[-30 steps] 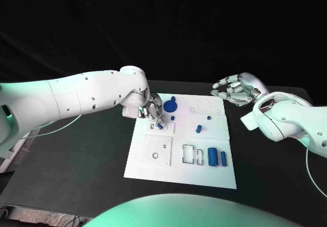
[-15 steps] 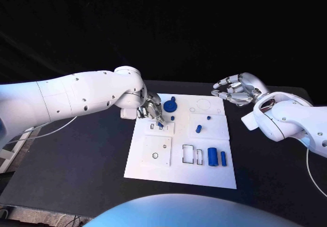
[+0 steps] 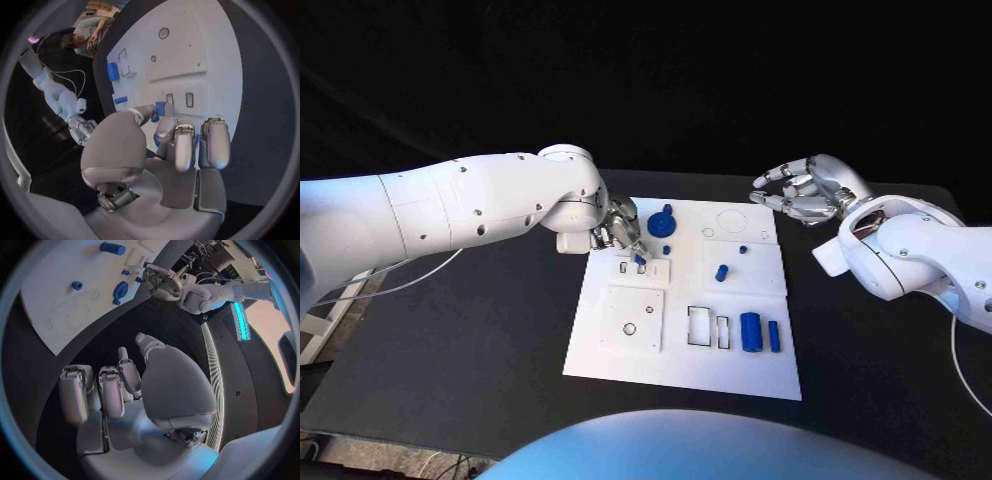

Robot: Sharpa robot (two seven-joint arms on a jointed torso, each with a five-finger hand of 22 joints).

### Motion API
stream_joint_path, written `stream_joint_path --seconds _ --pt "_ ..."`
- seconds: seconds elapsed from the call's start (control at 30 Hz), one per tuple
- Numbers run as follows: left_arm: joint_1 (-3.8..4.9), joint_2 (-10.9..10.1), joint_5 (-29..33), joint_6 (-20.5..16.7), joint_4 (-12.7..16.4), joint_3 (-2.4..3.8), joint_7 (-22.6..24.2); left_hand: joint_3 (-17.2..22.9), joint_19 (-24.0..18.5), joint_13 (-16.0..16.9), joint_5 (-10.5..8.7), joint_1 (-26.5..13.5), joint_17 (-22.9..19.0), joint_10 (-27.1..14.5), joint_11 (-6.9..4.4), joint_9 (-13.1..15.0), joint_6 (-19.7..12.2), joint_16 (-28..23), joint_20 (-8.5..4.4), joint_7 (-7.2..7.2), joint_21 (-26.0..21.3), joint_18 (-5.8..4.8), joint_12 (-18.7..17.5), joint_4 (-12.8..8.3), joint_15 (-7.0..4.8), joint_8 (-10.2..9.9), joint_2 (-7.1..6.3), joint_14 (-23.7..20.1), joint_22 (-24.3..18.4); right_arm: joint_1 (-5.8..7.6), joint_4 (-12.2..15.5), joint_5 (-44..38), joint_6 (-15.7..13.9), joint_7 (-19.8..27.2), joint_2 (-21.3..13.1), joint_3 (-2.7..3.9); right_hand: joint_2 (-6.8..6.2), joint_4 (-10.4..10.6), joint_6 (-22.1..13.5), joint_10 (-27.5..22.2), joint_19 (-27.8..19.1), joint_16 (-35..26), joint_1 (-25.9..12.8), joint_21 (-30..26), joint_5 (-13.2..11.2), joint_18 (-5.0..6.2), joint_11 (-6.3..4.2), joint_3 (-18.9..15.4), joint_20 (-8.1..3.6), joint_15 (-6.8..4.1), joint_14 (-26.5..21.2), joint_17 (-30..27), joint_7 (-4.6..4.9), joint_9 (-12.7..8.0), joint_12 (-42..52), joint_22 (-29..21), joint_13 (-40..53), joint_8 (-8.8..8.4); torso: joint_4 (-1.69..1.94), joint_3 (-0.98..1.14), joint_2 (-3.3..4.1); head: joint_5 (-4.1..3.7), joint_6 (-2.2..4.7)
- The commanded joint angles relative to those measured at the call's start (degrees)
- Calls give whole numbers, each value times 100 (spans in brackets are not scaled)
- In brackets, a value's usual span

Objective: Assemble the parts on the task board

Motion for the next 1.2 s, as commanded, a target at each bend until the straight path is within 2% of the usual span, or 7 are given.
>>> stream_joint_path --seconds 0.03,0.43,0.87,1.2 --pt "-15 63 167 -185 -36 -10 59 1256 36 2 35 -68 1083 43 12 5 87 3 -7 -47 17 -90 22 -1230 10 25 -1 481 228 -4 3 -67 72 11 2 0 10 35 -51 -26 314 -30 -40 -16 39 52 5 -1 -4 1 491 1074 4 -6 -13 1164 4 4 -6 -8 3 8 1" --pt "-27 146 123 -155 -80 -52 43 1293 34 -3 38 -95 1073 42 9 6 85 -2 -10 -50 15 -89 23 -1255 8 31 -13 478 226 -5 11 -70 74 9 -8 0 10 35 -51 -26 314 -30 -40 -16 39 52 5 -1 -4 1 491 1074 4 -6 -13 1164 4 4 -12 -2 4 8 1" --pt "-38 118 -1 85 -52 -64 17 1352 37 -18 65 -134 1080 39 5 13 90 1 -15 -53 16 -90 19 -1300 4 50 -32 480 231 -5 12 -70 74 11 -15 0 4 40 -56 -27 312 -32 -38 -22 38 54 4 -2 -6 0 490 1069 3 -9 -15 1161 0 17 -6 -3 3 19 1" --pt "-46 104 -200 116 -37 -66 11 1488 43 43 116 -233 1081 75 -6 34 106 2 -25 -62 19 -91 62 -1372 -5 107 -67 481 239 -5 9 -70 75 13 -13 0 4 40 -56 -27 312 -32 -38 -22 38 54 4 -2 -6 0 490 1069 3 -9 -15 1161 0 17 -3 -3 4 27 1"
